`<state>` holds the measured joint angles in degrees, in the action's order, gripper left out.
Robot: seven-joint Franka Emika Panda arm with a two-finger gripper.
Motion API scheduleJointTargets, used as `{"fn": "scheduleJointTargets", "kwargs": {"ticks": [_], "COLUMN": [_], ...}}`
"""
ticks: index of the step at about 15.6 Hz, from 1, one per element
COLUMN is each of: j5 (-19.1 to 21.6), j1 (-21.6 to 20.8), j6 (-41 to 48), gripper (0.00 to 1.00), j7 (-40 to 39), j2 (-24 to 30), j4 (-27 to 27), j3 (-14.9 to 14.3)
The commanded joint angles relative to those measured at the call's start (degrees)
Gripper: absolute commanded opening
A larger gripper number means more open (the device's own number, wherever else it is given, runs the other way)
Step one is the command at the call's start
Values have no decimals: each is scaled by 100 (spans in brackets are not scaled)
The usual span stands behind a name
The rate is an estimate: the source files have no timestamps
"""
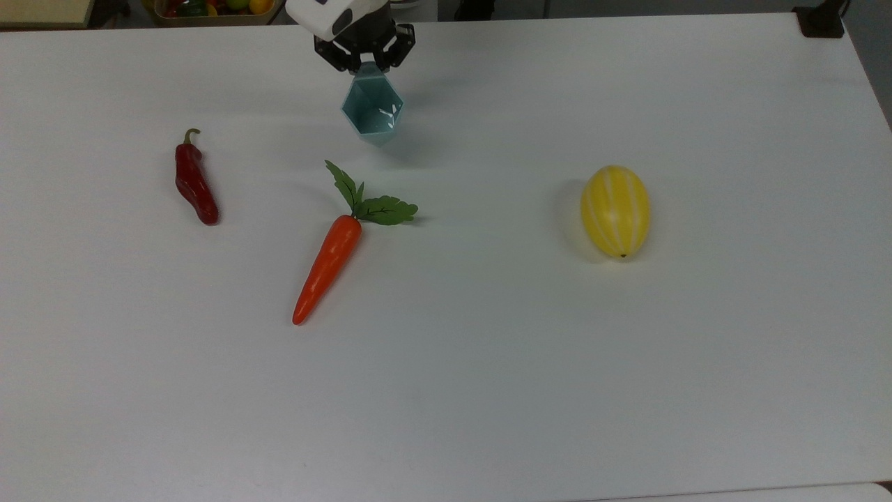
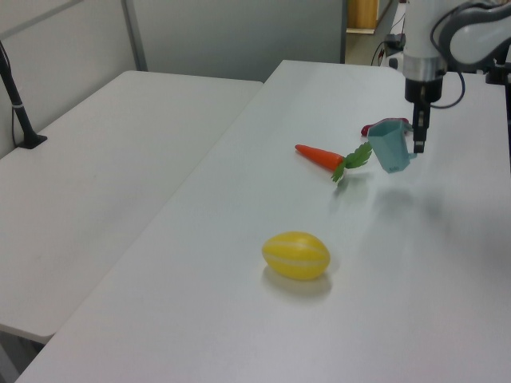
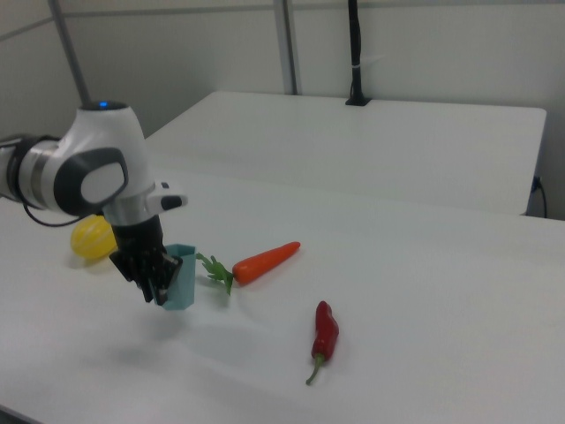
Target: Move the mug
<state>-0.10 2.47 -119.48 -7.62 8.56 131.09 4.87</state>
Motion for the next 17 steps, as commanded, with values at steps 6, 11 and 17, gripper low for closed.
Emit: {"fn": "scheduleJointTargets", "kwargs": {"ticks": [6, 11, 17], "j5": [124, 115, 124], "j1": [-255, -264, -264], "j6": [-1516, -1552, -1517], "gripper": [18, 20, 64], "j7": [-82, -73, -21], "j2": [216, 163, 154], "j4": [1111, 1138, 1121], "j3": [-3, 49, 49]}}
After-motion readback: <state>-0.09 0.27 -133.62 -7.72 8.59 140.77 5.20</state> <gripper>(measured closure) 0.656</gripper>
